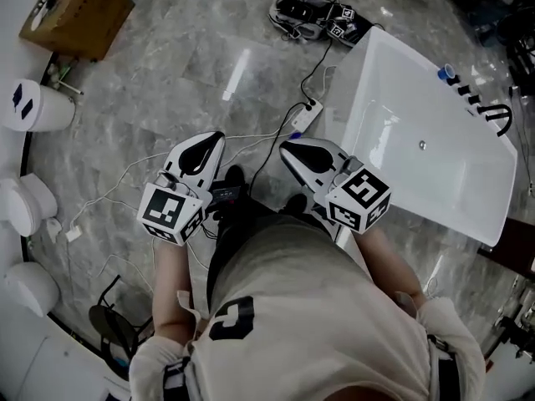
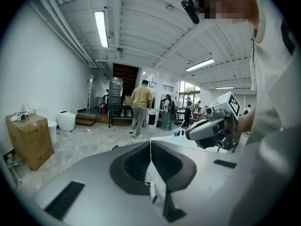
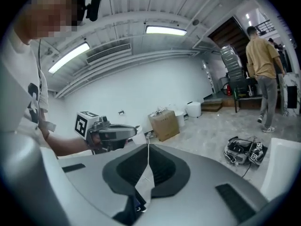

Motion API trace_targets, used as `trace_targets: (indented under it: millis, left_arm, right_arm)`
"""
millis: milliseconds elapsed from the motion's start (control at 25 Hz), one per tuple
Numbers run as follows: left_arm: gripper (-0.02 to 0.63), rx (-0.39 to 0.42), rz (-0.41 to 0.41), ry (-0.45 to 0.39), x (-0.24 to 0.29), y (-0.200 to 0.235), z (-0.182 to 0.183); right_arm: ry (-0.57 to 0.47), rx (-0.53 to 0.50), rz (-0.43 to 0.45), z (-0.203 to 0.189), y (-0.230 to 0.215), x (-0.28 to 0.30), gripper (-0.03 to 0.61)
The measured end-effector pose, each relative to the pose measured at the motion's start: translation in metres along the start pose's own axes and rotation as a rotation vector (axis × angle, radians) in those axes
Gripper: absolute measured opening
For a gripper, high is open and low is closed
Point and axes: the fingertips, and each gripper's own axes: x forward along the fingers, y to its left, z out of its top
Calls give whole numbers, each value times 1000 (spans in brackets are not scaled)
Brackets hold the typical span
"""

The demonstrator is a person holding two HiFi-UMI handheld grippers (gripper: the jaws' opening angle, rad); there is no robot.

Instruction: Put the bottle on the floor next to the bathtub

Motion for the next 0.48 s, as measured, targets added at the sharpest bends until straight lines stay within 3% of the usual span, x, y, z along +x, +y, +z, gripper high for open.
trace_targets:
  millis: [200, 480]
  left_arm:
    - [57, 31, -54, 0, -25, 77, -2]
    - [57, -12, -134, -20, -50, 159, 4]
  right_arm:
    - [-11, -46, 0, 35, 22, 98, 29]
    - [15, -45, 0, 62, 52, 187, 29]
